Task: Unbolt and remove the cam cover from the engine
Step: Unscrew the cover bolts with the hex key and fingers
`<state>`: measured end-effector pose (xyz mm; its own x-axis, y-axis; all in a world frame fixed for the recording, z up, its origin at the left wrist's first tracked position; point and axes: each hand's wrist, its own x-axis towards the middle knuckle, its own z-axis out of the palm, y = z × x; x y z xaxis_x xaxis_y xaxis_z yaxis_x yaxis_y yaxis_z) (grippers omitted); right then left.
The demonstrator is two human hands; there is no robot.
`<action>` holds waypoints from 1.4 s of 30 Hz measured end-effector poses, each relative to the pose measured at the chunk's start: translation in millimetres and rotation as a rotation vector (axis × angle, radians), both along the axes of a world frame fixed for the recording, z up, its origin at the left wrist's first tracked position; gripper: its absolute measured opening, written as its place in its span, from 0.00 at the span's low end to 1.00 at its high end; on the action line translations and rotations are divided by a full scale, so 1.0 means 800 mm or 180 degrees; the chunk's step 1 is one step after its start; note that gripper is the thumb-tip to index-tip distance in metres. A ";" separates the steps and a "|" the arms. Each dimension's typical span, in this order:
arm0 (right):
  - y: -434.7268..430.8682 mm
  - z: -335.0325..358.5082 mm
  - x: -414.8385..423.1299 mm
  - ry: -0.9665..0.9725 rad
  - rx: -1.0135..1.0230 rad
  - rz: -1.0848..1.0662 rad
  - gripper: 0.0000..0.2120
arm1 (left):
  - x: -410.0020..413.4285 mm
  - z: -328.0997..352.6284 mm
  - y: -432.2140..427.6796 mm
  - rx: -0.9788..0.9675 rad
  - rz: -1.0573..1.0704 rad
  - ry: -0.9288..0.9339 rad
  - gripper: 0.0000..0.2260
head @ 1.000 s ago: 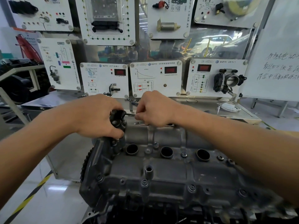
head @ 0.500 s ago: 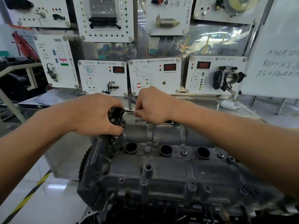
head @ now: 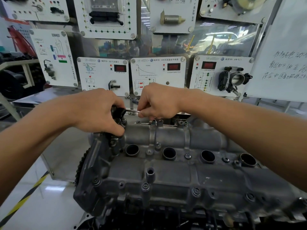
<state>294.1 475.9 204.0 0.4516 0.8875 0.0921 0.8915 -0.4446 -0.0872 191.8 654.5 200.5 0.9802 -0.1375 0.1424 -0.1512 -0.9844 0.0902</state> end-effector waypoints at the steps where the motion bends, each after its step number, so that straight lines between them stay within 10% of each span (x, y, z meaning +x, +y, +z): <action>1: 0.000 0.000 0.001 0.0002 -0.0020 0.0036 0.14 | 0.000 -0.001 0.000 0.0016 0.0014 -0.0019 0.22; 14: 0.012 0.003 0.035 -0.0605 -0.0142 0.0308 0.11 | -0.003 -0.014 0.002 -0.0146 -0.0007 -0.0235 0.21; 26: 0.082 -0.018 0.063 -0.2381 -0.0265 0.1080 0.15 | -0.002 -0.026 0.003 -0.0530 -0.0005 0.0036 0.36; 31: 0.068 -0.013 0.057 -0.2425 0.1352 0.1418 0.06 | -0.002 -0.022 0.007 0.0261 0.0390 -0.0130 0.36; 34: 0.068 0.013 0.041 -0.2200 0.0935 0.0865 0.12 | -0.003 -0.013 0.010 0.0793 0.0446 -0.0625 0.41; 42: -0.014 0.038 -0.022 -0.1703 0.0027 0.0086 0.14 | -0.016 0.012 0.008 -0.1246 -0.0300 -0.1189 0.14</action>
<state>276.6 465.0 234.5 0.3167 0.8963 0.3104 0.8235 -0.4222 0.3790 179.0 660.6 210.4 0.8391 -0.0891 0.5366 -0.3289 -0.8688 0.3701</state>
